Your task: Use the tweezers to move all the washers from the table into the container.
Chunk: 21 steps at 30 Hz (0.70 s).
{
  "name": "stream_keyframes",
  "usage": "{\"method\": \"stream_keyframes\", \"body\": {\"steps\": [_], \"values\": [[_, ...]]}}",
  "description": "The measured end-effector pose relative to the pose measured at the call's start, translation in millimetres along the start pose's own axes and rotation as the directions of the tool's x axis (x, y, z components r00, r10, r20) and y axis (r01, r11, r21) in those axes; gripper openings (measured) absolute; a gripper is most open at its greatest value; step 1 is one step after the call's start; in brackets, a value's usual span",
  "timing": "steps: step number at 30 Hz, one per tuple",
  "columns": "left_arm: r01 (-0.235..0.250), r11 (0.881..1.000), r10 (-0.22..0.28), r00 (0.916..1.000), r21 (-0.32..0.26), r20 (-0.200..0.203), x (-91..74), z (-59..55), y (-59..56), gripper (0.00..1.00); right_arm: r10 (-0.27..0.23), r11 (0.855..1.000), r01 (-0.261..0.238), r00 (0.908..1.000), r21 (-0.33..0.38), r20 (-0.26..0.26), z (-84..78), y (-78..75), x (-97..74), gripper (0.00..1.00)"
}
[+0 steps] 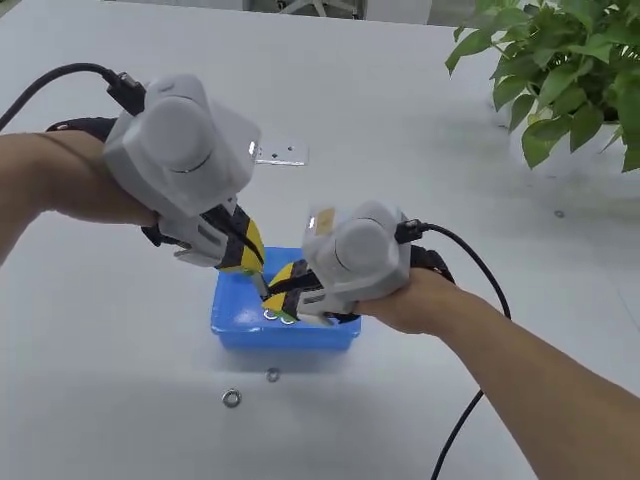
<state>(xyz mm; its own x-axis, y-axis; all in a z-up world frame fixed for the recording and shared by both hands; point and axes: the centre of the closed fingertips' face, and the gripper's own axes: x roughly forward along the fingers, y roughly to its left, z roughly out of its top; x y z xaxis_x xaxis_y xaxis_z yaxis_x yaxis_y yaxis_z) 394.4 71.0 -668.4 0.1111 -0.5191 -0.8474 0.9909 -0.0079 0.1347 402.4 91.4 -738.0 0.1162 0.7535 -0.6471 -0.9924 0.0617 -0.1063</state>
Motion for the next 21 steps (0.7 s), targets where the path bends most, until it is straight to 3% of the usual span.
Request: {"method": "stream_keyframes", "body": {"steps": [11, 21], "values": [[-0.009, 1.000, 0.009, 1.0000, -0.005, 0.004, -11.3, 8.4, -12.2, 0.05, -0.014, 1.000, 0.014, 0.9998, -0.005, 0.017, 9.0, 11.1, -10.1, 0.10], [-0.007, 1.000, 0.007, 1.0000, -0.004, 0.005, -10.3, 12.6, -27.9, 0.05, -0.013, 1.000, 0.014, 0.9998, -0.009, 0.015, 7.0, 26.4, -15.1, 0.10]]}}
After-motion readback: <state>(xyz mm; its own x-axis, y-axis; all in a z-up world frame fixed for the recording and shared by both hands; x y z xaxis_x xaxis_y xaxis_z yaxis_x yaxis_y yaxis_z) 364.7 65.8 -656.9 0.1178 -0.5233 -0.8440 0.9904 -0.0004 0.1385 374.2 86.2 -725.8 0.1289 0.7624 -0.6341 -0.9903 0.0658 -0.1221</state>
